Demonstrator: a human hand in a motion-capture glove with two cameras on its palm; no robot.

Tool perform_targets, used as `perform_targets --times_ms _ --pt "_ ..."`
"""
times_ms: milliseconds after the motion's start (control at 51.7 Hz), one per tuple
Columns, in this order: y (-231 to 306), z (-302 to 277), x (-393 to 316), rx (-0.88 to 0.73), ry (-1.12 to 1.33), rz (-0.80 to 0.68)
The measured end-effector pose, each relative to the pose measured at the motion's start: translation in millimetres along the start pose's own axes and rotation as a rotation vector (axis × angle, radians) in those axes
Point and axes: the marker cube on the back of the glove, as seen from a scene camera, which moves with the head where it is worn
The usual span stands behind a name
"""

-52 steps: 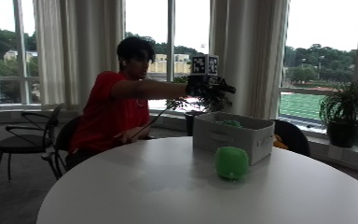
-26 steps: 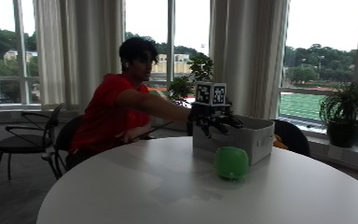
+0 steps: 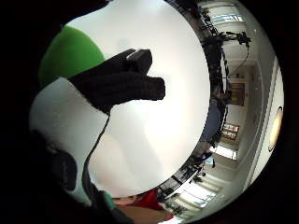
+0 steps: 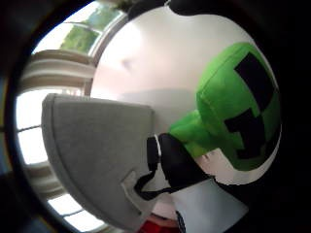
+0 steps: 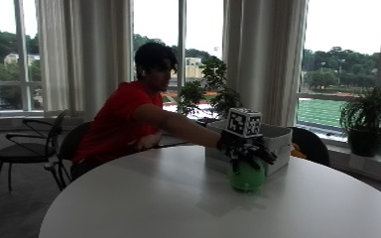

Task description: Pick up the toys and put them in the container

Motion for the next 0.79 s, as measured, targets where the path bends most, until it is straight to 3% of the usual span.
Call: perform_targets --times_ms 406,792 --pt "-3.8 31.3 18.3 -0.179 -0.018 0.050" --pt "-3.5 29.2 6.2 -0.060 0.053 0.046"
